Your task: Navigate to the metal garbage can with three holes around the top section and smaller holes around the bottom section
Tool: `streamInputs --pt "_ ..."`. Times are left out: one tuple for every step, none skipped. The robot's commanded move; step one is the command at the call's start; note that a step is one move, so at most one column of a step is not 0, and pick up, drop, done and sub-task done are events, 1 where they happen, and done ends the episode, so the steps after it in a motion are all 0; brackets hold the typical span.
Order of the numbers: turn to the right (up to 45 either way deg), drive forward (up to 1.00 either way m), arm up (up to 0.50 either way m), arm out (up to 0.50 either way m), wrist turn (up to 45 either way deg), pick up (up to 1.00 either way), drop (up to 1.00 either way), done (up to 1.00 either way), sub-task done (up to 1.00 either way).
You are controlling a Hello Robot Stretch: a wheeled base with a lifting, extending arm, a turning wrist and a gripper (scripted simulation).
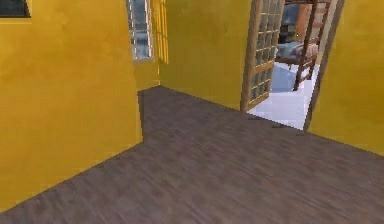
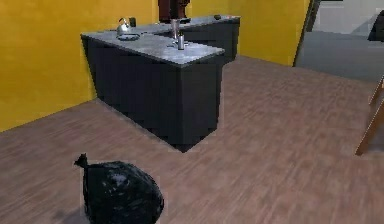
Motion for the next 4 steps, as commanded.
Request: streamInputs --pt "0.0 0.5 0.0 0.0 0.0 0.0 0.0 0.0 0.0" --pt "36.0 0.0 0.0 0.0 0.0 0.0 0.0 0.0 0.0" --pt "0.0 0.15 0.0 0.0 0.0 0.0 0.0 0.0 0.0" --pt "-6.0 0.0 0.0 0.0 0.0 0.0 0.0 0.0 0.0"
